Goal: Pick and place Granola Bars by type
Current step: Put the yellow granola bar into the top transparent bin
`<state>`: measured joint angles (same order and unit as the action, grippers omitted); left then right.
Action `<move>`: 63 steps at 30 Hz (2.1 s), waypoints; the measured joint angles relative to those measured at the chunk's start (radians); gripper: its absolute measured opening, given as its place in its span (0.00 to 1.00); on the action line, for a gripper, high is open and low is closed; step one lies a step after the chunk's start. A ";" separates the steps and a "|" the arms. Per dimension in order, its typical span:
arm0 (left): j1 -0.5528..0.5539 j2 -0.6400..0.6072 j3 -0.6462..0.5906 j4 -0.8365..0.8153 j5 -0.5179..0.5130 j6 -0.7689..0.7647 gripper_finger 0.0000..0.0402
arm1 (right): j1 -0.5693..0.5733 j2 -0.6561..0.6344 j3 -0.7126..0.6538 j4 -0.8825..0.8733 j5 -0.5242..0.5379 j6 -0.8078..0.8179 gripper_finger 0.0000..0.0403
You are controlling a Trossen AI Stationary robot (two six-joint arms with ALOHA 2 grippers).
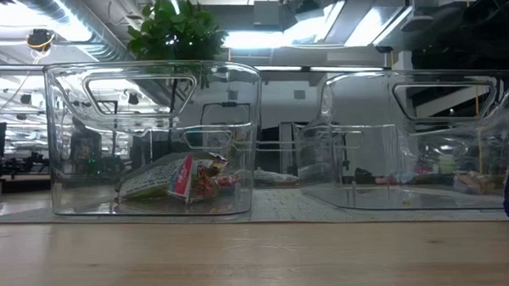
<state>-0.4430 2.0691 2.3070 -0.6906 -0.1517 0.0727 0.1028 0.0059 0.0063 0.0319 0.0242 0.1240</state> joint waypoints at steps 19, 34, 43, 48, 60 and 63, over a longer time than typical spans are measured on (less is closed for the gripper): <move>0.099 -0.028 0.000 0.067 -0.149 -0.019 0.02 | 0.000 0.000 0.000 0.000 0.000 0.000 0.58; 0.293 -0.068 0.000 0.016 -0.220 -0.023 0.03 | 0.000 0.000 0.000 0.000 0.000 0.001 0.58; 0.444 -0.119 0.000 -0.121 -0.250 0.003 0.01 | 0.000 0.000 0.000 0.000 0.000 0.001 0.58; 0.524 -0.142 0.000 -0.187 -0.236 0.004 0.02 | 0.000 0.000 0.000 0.000 0.000 0.001 0.58; 0.648 -0.143 0.000 -0.222 -0.114 0.045 0.01 | 0.000 0.000 0.000 0.000 0.000 0.001 0.58; 0.680 -0.143 0.000 -0.243 -0.115 0.046 0.02 | 0.000 0.000 0.000 0.000 0.000 0.001 0.58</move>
<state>0.2373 1.9261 2.3070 -0.9333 -0.2665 0.1184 0.1032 0.0063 0.0059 0.0318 0.0242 0.1245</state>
